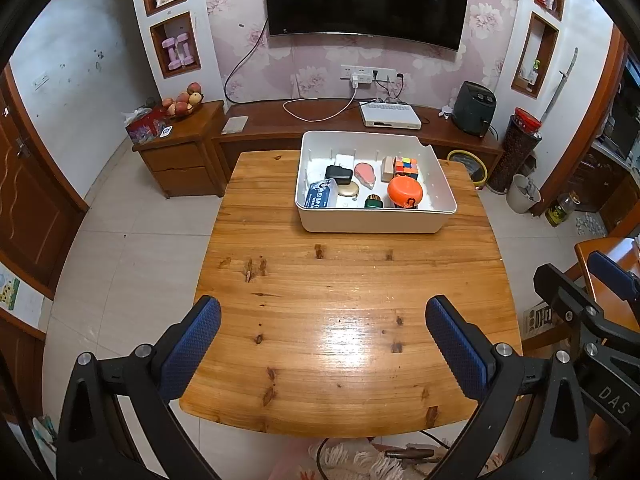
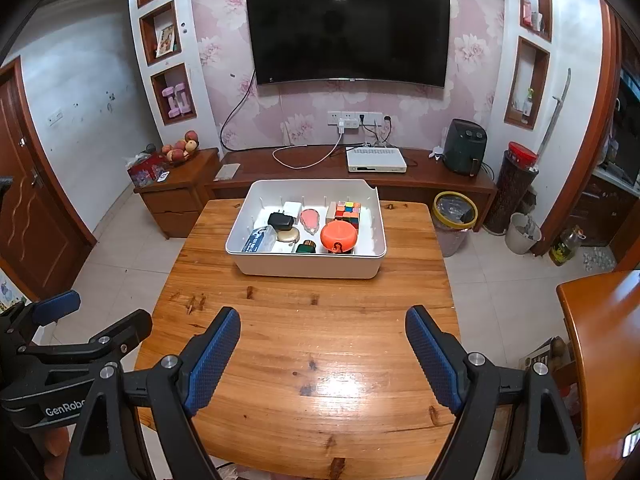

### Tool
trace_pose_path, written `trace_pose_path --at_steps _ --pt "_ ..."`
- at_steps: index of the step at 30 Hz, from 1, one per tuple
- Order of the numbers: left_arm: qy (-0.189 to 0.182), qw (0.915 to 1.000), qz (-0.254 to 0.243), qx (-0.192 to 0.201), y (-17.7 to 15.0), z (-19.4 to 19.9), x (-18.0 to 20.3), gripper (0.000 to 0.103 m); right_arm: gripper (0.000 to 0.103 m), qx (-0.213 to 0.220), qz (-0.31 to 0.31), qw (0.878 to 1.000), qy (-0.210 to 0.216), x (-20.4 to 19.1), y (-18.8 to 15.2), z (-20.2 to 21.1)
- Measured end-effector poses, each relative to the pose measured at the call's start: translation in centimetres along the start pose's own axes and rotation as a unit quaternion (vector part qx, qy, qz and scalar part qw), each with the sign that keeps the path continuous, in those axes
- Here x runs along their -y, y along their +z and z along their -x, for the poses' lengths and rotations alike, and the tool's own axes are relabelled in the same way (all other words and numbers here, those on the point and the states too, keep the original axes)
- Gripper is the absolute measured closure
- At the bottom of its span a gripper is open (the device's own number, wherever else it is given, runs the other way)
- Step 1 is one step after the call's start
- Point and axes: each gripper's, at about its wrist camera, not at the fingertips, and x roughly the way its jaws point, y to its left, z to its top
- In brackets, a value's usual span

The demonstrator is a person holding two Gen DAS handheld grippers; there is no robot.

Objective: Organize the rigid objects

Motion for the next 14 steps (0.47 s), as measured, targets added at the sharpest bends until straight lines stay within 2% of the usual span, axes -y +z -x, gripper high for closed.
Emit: trace_pose_path --at_steps 14 --pt "0.000 1.0000 -0.001 0.001 -0.20 -0.09 -0.27 0.001 0.018 -0.001 0.001 1.000 0.001 -0.03 0.08 0.02"
